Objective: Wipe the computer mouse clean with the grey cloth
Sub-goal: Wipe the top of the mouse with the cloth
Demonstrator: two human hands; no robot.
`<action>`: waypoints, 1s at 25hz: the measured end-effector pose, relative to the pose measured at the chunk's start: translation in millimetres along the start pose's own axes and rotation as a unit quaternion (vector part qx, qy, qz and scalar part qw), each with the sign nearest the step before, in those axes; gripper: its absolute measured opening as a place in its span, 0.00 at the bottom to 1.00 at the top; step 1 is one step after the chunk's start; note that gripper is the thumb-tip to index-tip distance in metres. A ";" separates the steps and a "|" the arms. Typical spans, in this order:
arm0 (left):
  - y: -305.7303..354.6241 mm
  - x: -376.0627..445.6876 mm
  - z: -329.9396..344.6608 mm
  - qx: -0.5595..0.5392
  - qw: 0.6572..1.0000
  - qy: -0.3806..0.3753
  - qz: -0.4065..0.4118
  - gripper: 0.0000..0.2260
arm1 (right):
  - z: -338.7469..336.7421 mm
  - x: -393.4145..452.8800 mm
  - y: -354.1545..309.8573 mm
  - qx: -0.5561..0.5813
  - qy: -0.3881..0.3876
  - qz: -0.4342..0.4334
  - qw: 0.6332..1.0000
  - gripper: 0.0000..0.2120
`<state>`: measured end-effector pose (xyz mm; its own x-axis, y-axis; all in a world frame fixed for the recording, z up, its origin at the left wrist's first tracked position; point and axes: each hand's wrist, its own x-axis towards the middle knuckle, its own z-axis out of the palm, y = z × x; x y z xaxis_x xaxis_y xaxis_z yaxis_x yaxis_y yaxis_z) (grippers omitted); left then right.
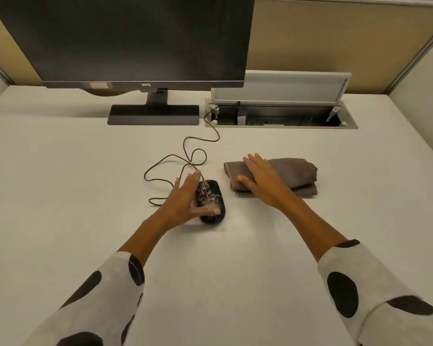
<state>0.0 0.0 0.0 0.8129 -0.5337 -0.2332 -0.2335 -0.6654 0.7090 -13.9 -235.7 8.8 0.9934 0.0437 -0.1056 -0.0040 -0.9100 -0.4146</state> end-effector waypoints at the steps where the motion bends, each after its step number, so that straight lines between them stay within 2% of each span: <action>1: 0.6 0.4 1.0 0.002 1.000 -0.006 -0.001 0.53 | -1.6 5.6 2.4 -0.008 0.003 0.002 1.000 0.28; 4: -4.3 3.0 5.7 -0.001 1.000 0.000 0.004 0.59 | -11.6 19.1 7.5 -0.015 -0.043 0.008 0.999 0.26; 9: -6.8 3.8 7.8 -0.012 1.000 0.022 0.017 0.60 | -21.4 36.5 12.7 -0.004 -0.136 0.024 0.990 0.28; 14: -1.5 -6.9 8.6 -0.046 0.998 0.023 0.024 0.58 | -33.0 42.1 10.3 -0.016 -0.129 0.016 0.991 0.28; 19: -0.6 -32.1 20.3 -0.053 0.998 0.011 0.036 0.60 | -44.8 23.9 -0.4 -0.057 -0.141 -0.041 0.988 0.16; 22: 0.6 -52.3 30.6 -0.067 0.997 -0.002 0.027 0.60 | -49.2 2.7 -8.5 -0.055 -0.100 -0.050 0.992 0.15; 25: 2.2 -71.5 41.4 -0.098 0.995 -0.018 0.024 0.56 | -40.8 -26.0 -18.5 -0.043 0.049 -0.082 0.994 0.18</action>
<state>-80.7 15.1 -9.3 0.7823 -0.5839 -0.2169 -0.1612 -0.5261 0.8350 -35.0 -236.8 56.0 0.9863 0.1577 0.0477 0.1645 -0.9262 -0.3393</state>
